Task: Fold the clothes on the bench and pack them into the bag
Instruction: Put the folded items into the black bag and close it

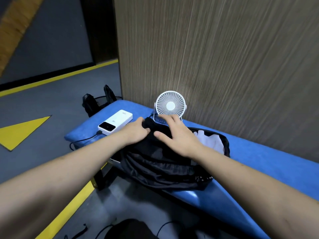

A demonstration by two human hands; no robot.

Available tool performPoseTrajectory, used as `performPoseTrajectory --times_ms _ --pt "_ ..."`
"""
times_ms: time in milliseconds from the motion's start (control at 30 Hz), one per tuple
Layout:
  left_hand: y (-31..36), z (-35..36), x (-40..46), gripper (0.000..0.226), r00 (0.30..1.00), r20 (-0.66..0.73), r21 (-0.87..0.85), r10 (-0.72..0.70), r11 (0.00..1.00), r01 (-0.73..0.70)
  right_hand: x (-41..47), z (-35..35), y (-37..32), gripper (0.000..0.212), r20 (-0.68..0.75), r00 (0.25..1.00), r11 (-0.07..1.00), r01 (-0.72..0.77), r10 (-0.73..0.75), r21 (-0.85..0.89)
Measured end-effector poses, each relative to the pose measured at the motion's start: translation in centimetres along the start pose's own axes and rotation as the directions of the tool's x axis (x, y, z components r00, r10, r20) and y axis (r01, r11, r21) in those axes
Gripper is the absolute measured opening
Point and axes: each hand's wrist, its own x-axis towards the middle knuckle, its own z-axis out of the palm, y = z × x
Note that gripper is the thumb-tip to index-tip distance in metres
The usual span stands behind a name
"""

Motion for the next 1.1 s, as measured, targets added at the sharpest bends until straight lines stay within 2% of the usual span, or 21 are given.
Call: performPoseTrajectory --times_ms 67,100,200,300,433,533,733,867,1000,1100 --pt "-0.1 -0.3 0.2 0.040 0.999 0.040 0.011 0.034 0.999 -0.035 1.1 0.3 -1.3 0.063 -0.018 0.996 0.977 0.082 -0.087 -0.195" --pt "-0.2 -0.6 0.3 0.045 0.996 0.068 0.001 0.055 0.998 -0.056 1.8 0.6 -1.7 0.063 0.023 0.992 0.962 0.128 -0.126 -0.241" --pt "-0.6 -1.9 0.1 0.042 0.983 0.153 -0.006 0.106 0.994 -0.106 2.9 1.7 -2.1 0.077 0.189 0.971 0.977 0.169 -0.144 -0.126" --pt "-0.7 -2.8 0.3 0.040 0.984 0.156 0.029 0.090 0.995 -0.095 3.1 2.2 -1.6 0.086 0.219 0.967 0.988 0.146 -0.133 -0.044" --pt "-1.1 -2.9 1.4 0.032 0.983 -0.014 0.208 0.184 0.962 -0.177 2.8 2.4 -0.8 0.089 0.205 0.971 0.992 0.121 -0.126 0.037" --pt "-1.4 -2.5 2.1 0.024 0.971 0.041 0.431 0.235 0.873 -0.230 2.5 2.8 -0.3 0.085 0.203 0.967 0.986 0.143 -0.157 0.082" --pt "-1.7 -2.2 4.1 0.021 0.955 0.103 0.602 0.279 0.747 -0.283 2.5 3.2 0.0 0.080 0.192 0.964 0.983 0.175 -0.183 0.057" --pt "-2.6 -2.6 4.9 0.030 0.958 0.237 0.631 0.162 0.725 -0.278 2.0 3.0 -0.1 0.078 0.200 0.955 0.976 0.213 -0.219 0.050" --pt "-3.0 -2.1 5.1 0.026 0.944 0.195 0.654 0.265 0.683 -0.327 1.8 2.9 -0.1 0.075 0.200 0.953 0.974 0.225 -0.228 0.038" --pt "-3.1 -2.3 5.0 0.025 0.917 0.217 0.654 0.334 0.648 -0.390 1.8 2.9 0.0 0.072 0.206 0.951 0.973 0.230 -0.232 0.035"
